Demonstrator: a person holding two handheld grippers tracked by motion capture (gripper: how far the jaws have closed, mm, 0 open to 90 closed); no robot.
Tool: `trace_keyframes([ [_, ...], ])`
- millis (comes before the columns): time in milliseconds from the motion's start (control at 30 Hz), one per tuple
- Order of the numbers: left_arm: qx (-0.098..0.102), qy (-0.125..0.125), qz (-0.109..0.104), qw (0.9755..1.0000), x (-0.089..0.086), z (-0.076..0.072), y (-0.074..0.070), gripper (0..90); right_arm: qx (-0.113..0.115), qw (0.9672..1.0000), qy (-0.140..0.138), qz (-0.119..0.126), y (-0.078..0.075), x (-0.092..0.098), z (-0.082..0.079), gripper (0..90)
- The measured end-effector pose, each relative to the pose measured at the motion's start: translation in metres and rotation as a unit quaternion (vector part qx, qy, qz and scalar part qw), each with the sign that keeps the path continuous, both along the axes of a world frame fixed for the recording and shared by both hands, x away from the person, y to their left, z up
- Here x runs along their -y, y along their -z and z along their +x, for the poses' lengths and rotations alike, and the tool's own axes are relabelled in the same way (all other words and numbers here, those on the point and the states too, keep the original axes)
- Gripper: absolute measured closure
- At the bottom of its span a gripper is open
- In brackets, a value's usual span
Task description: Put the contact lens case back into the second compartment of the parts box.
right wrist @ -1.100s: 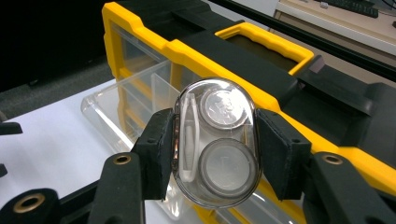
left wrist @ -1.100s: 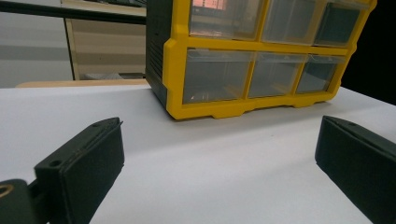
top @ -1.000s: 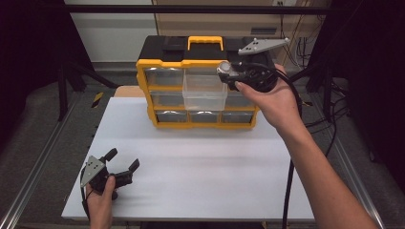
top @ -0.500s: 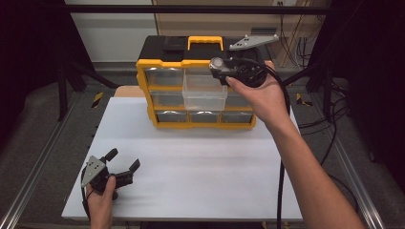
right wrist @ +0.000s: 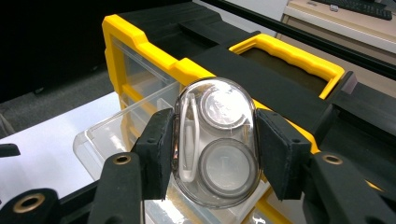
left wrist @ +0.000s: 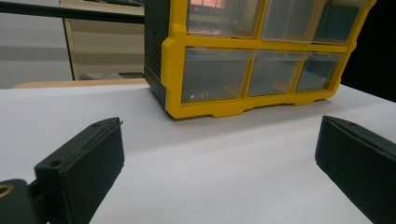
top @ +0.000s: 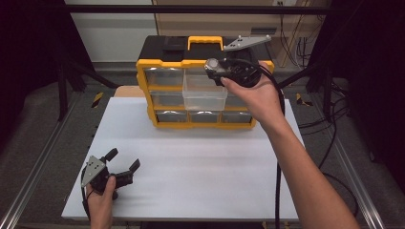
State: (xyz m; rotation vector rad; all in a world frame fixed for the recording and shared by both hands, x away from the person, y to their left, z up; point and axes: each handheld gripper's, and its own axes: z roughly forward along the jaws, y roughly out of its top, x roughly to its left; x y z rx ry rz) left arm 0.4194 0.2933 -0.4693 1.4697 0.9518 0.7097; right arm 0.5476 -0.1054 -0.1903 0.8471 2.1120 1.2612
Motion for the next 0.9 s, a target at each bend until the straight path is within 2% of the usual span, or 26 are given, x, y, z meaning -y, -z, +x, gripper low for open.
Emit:
trace_keyframes([
  [900, -0.001, 0.002, 0.003, 1.0, 0.001, 0.0, 0.0, 0.9, -0.003, 0.9998, -0.012, -0.014, 0.002, -0.013, 0.001, 49.2],
])
